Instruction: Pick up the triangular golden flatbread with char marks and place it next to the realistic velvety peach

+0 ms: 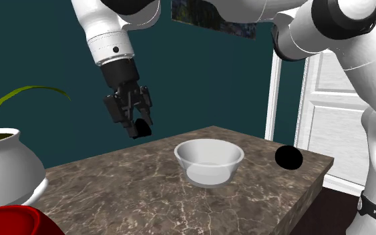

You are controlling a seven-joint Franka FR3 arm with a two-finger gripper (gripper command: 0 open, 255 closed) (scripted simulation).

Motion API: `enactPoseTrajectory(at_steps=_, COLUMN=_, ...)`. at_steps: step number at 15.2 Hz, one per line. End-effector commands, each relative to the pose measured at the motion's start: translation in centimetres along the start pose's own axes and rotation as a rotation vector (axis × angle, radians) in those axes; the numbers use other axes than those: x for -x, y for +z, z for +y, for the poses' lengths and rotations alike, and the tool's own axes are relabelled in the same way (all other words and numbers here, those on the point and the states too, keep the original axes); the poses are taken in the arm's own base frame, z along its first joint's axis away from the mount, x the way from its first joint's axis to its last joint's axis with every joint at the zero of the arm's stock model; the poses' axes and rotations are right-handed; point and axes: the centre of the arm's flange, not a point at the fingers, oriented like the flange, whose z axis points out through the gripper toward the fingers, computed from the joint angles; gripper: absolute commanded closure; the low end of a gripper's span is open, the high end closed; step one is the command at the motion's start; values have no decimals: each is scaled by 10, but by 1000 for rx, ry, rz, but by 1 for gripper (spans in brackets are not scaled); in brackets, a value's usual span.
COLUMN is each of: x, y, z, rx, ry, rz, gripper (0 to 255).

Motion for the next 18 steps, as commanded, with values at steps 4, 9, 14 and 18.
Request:
enactPoseTrajectory(at_steps=4, x=47, y=16, z=45, rx=1, ry=1, rz=0, gripper=255)
enactPoseTrajectory(at_steps=9, x=90, y=33, z=92, rx=1, ry=1, rz=0, gripper=255)
enactPoseTrajectory(at_steps=14, x=134, y=49, z=138, rx=1, ry=1, rz=0, gripper=255)
enactPoseTrajectory(at_steps=18, x=169, y=63, z=175, rx=1, ry=1, rz=0, gripper=255)
